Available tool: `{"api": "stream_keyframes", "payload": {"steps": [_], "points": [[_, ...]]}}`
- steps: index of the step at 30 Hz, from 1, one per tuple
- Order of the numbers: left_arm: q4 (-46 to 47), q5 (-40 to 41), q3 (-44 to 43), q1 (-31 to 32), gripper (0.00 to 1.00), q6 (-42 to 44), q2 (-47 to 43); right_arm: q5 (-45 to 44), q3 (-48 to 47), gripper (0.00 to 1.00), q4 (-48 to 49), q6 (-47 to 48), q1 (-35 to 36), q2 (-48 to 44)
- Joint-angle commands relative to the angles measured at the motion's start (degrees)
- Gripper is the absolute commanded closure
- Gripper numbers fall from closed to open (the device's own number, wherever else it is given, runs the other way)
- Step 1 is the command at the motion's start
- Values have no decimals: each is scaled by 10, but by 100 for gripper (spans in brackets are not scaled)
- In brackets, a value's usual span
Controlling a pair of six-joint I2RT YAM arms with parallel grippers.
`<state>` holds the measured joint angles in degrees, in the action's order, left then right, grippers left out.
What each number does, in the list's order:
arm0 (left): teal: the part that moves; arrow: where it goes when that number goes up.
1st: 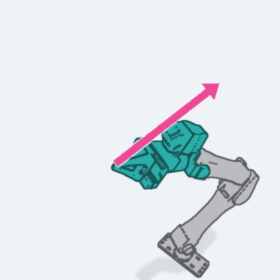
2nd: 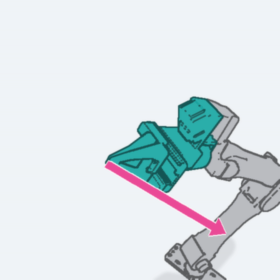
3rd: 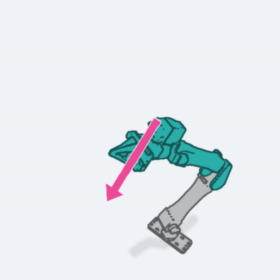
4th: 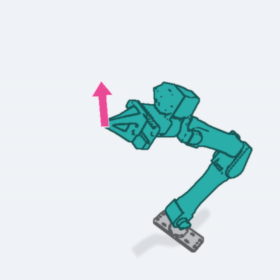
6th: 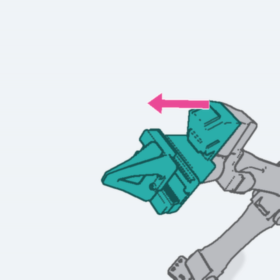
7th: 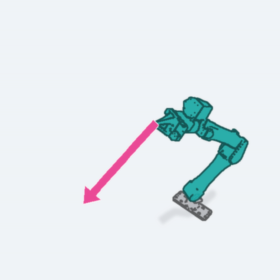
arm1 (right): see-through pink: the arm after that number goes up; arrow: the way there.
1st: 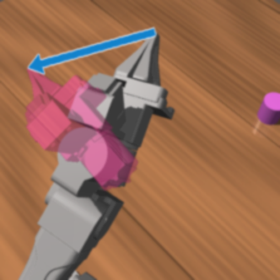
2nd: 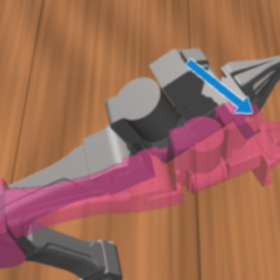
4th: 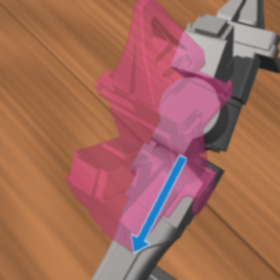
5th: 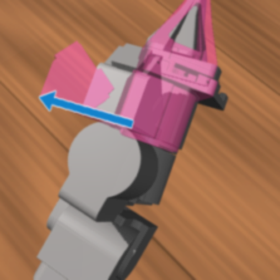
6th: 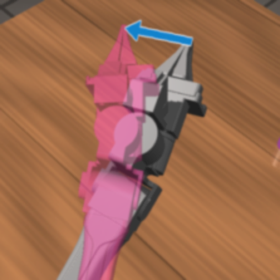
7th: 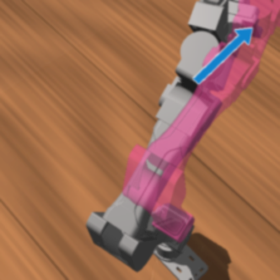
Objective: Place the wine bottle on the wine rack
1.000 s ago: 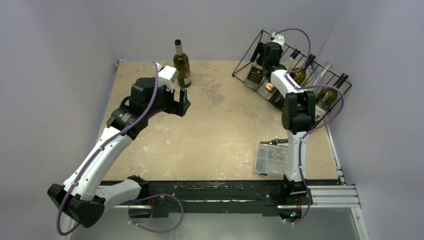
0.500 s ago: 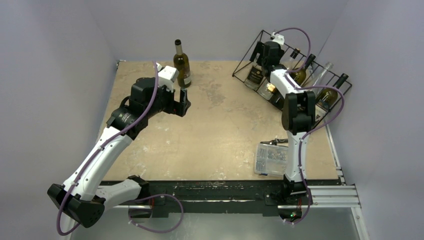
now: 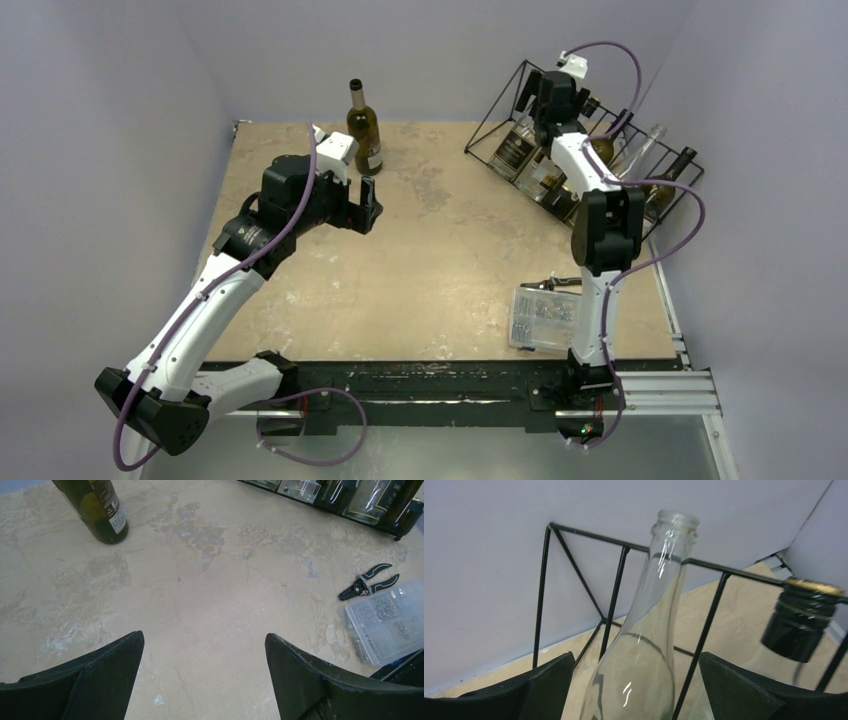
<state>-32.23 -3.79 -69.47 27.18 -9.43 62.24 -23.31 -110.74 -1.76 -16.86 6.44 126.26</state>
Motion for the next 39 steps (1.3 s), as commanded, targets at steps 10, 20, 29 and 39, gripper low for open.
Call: {"api": "stream_keyframes", "payload": {"steps": [10,20,29,39], "points": [[19,-12,-2,2,9,-8,-7,37,20,1,-11,24,0,-115],[18,-17,-1,2,9,-13,-24,196,181,1,-4,-4,0,-220],[15,-35,-5,2,8,-28,-46,365,424,1,100,-38,22,-359],[27,-12,7,2,8,-34,-49,353,514,1,141,47,167,-360]]}}
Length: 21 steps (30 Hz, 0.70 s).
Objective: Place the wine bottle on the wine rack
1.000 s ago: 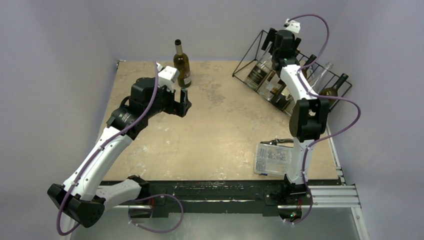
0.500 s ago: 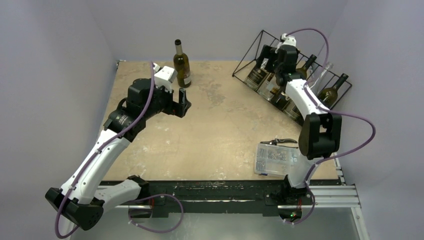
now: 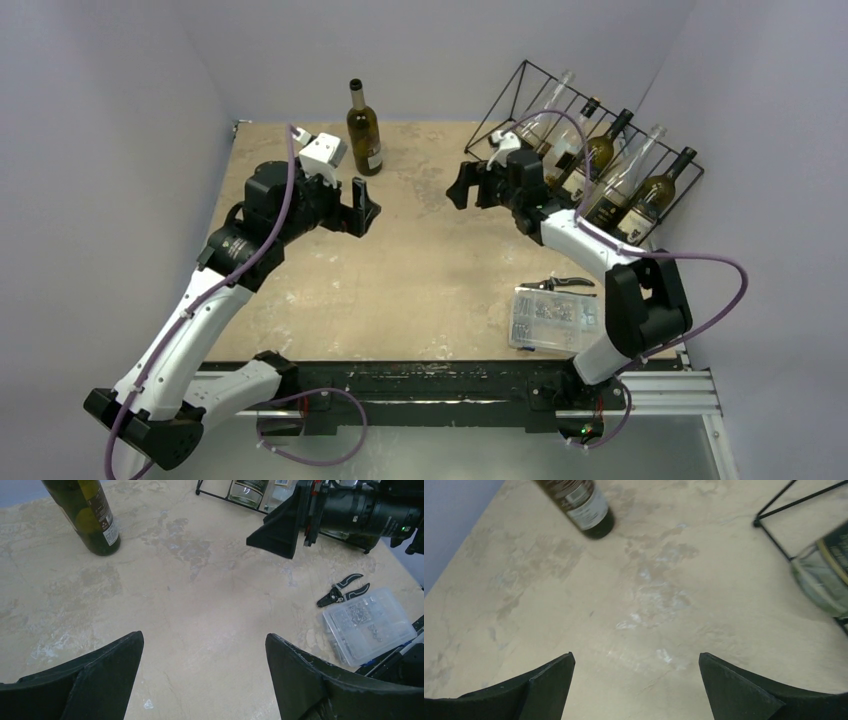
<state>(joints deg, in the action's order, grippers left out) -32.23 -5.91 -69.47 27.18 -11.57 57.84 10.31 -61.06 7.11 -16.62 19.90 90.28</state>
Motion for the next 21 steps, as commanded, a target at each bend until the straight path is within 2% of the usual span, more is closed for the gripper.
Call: {"api": "stream_keyframes", "payload": {"steps": [1,6,9,14,21], "points": [[34,11,12,2,7,-16,-7,24,15,1,52,53,39,6],[70,54,39,2,4,-27,7,33,24,1,74,67,52,7],[64,97,26,-6,2,-44,33,37,51,1,110,65,52,-5],[74,113,-16,-41,0,-86,77,24,77,1,147,75,52,-5],[202,237,-69,-57,0,-48,177,23,60,1,140,88,51,8]]}}
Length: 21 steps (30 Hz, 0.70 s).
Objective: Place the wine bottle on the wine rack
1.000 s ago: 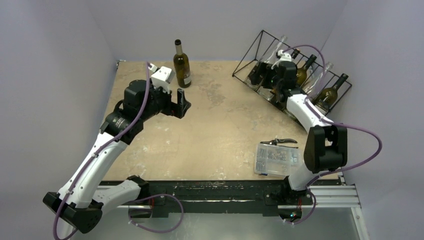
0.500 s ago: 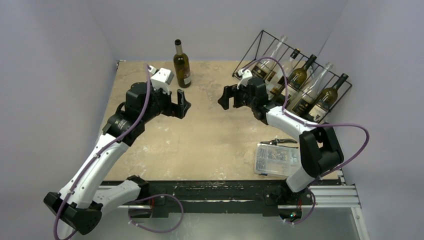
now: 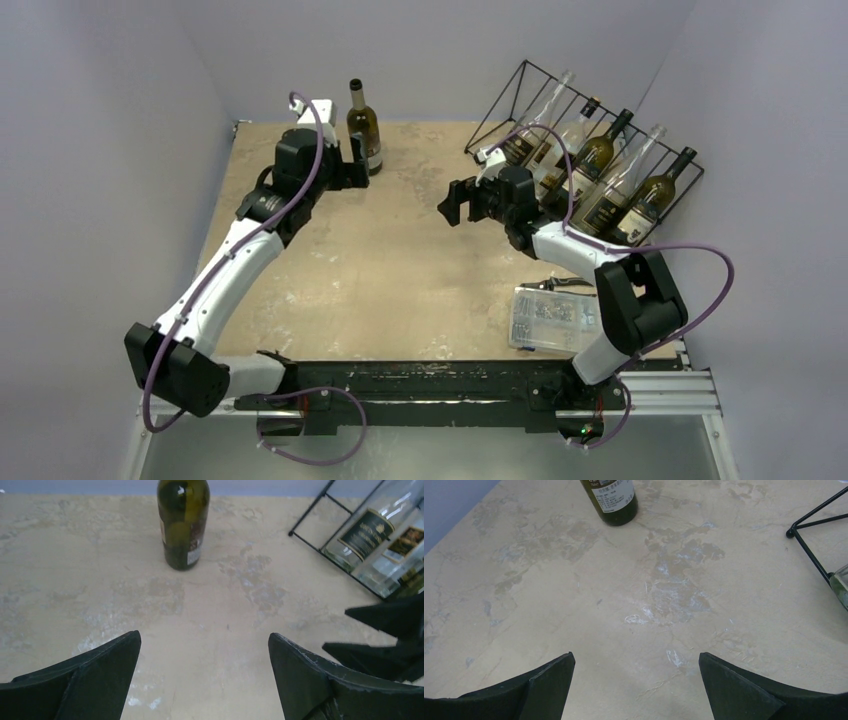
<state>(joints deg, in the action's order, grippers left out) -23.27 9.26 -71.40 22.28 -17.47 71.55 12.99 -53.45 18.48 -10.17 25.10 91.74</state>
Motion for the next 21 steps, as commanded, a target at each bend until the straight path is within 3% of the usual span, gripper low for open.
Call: {"api": "stream_keyframes", "payload": {"steps": [1,7,14,21], "points": [[130,93,-60,-13,0,11,58,-5,-14,1,27,26,-1,-11],[179,82,-164,-56,0,-22,186,2,10,1,59,29,-1,-43],[343,77,-224,-61,0,73,300,8,10,1,63,32,-1,-57],[342,87,-314,-61,8,81,398,15,19,1,73,36,-1,-77]]}}
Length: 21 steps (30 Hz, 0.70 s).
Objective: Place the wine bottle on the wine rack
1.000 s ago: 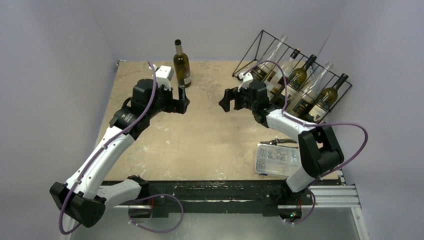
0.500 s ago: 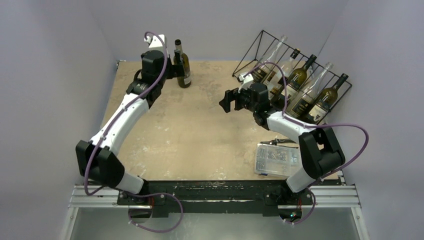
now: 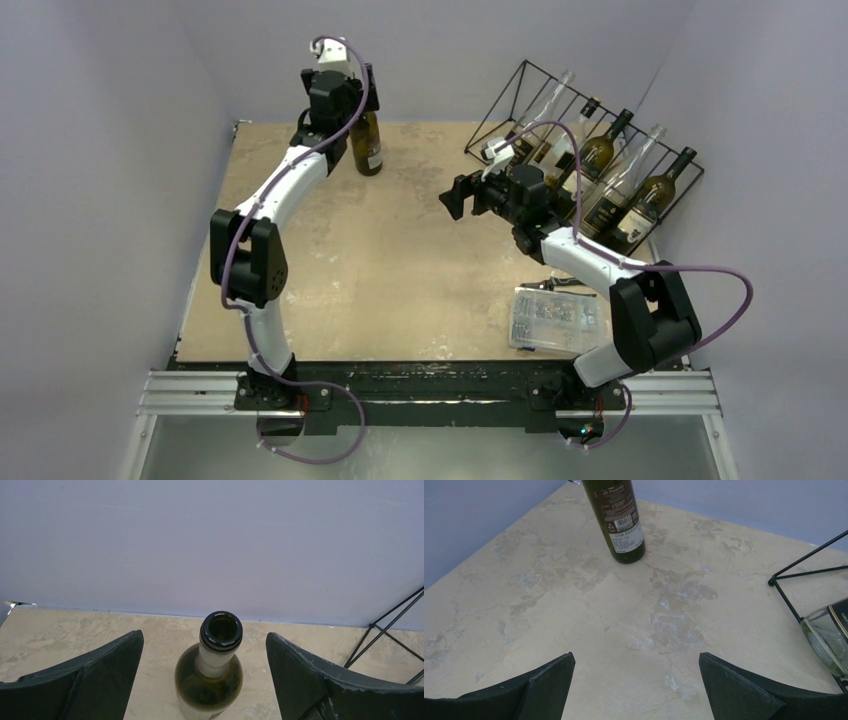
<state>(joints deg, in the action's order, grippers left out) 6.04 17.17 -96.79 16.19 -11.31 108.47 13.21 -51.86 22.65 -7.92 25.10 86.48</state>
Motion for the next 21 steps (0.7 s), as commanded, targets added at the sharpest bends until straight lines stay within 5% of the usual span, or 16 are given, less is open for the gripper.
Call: {"api": "stream_keyframes", "payload": {"steps": [1,10,21], "points": [[43,12,-74,0,11,17,41,14,4,1,33,14,-1,-26],[-24,76,-145,0,48,22,103,20,2,1,36,16,-1,-29],[-141,-39,-99,1,100,58,25,14,4,1,35,17,0,-27]]}}
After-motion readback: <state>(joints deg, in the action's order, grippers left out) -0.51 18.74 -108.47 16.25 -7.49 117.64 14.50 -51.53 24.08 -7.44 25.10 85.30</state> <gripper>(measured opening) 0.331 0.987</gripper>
